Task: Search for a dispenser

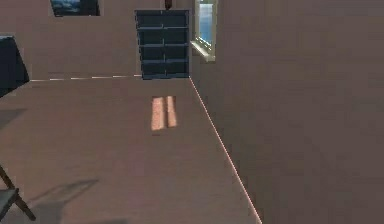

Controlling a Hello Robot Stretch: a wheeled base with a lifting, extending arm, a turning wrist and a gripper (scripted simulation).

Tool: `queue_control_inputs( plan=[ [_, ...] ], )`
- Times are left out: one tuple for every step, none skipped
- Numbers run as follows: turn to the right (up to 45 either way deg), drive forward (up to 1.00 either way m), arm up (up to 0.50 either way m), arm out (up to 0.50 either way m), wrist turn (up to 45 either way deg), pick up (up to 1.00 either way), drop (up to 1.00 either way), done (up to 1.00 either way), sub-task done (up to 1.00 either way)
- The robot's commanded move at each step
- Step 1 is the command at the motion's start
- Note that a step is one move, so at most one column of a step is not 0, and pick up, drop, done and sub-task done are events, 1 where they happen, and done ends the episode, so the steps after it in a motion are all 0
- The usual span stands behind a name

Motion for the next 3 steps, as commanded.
queue_control_inputs(
  plan=[
    [-6.0,0.00,0.00,0.00,0.0,0.00,0.00,0.00,0.00],
    [-3.0,0.00,0.00,0.00,0.0,0.00,0.00,0.00,0.00],
    [0.0,0.80,0.00,0.00,0.0,0.00,0.00,0.00,0.00]
  ],
)
